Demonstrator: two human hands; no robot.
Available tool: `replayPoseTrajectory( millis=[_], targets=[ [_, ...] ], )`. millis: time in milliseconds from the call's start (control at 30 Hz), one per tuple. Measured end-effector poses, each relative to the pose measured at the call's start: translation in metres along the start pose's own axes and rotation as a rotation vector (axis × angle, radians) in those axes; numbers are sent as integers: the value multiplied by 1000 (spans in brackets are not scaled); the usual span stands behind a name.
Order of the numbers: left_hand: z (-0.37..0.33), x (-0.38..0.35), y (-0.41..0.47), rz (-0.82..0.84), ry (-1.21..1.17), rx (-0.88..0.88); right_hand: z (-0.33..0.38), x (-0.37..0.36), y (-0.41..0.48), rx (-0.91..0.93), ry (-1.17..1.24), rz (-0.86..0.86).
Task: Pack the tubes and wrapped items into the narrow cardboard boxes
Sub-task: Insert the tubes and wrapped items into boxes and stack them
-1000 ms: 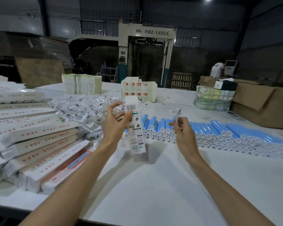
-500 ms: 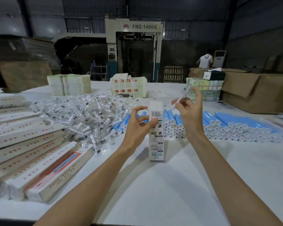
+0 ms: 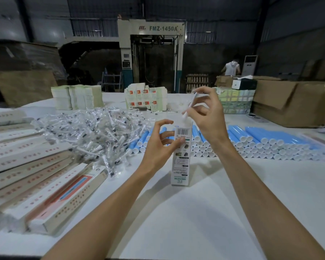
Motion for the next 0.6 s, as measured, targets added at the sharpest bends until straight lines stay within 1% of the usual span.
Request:
replayPoseTrajectory(
  millis=[100,267,367,467,533,600],
  targets=[
    [0,2,-1,-9,8,-10,-4,-13,-3,-36,-189,108],
    [2,8,-1,-19,-10,-6,-14,-11,-8,-114,-443,196],
    [3,8,0,-12,-9,-6,-15,-11,-7,-84,-509,292],
    [6,8,0,-15,-9,-4,-23,-13,-10,-69,-586,313],
    [8,10,-1,-33,-21,8,-32,-15,-15,-94,-555,317],
    [11,12,-2,-52,-32,15,-40,-19,-20,-108,-550,358]
  ],
)
Point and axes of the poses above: each hand's wrist, its own y-axis towards the middle knuckle, its own x-axis out of the back of the hand, z = x × y, the point moved 6 cm from there along y, towards the middle knuckle, and after that the axes turned 7 degrees about z, right-handed, at the moved point
